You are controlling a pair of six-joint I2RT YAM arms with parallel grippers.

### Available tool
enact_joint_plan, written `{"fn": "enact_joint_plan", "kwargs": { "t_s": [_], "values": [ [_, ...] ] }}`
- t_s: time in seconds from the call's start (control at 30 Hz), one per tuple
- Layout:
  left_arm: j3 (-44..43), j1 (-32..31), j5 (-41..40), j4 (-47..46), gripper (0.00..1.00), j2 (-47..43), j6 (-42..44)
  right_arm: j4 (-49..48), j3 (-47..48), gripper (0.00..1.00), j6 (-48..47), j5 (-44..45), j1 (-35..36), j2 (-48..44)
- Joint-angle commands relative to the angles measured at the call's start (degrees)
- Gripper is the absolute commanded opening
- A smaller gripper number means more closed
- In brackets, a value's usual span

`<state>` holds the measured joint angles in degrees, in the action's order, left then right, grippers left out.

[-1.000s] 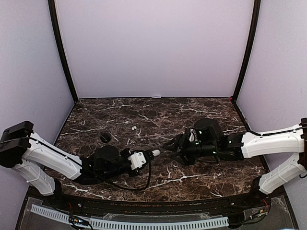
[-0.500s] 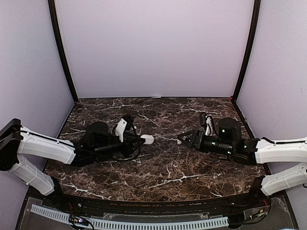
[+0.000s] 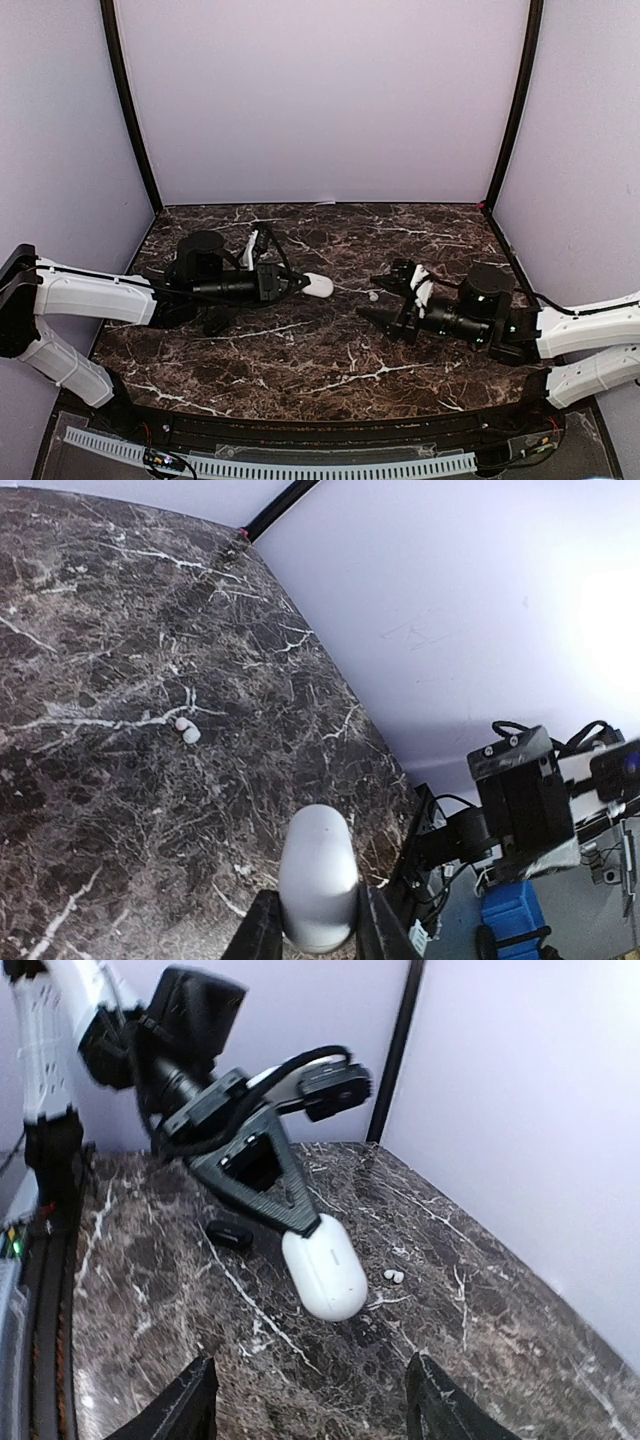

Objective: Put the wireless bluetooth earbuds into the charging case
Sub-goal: Pass from the left arm to the right

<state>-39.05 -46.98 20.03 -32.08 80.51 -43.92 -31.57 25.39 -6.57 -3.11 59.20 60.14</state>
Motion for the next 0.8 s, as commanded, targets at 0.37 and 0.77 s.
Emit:
{"fn": "enact_joint_plan", "kwargs": {
  "t_s": [0.37, 0.77],
  "values": [
    [1.2, 0.0, 3.1, 0.5, 0.09, -1.0, -13.4, -34.5, 6.1, 0.69, -53.9, 39.1, 17.8, 32.9],
    [3.0, 0.0, -2.7, 4.6, 0.1, -4.4, -17.4, -35.2, 2.4, 0.68, -48.9, 35.6, 16.4, 29.6]
  ]
}}
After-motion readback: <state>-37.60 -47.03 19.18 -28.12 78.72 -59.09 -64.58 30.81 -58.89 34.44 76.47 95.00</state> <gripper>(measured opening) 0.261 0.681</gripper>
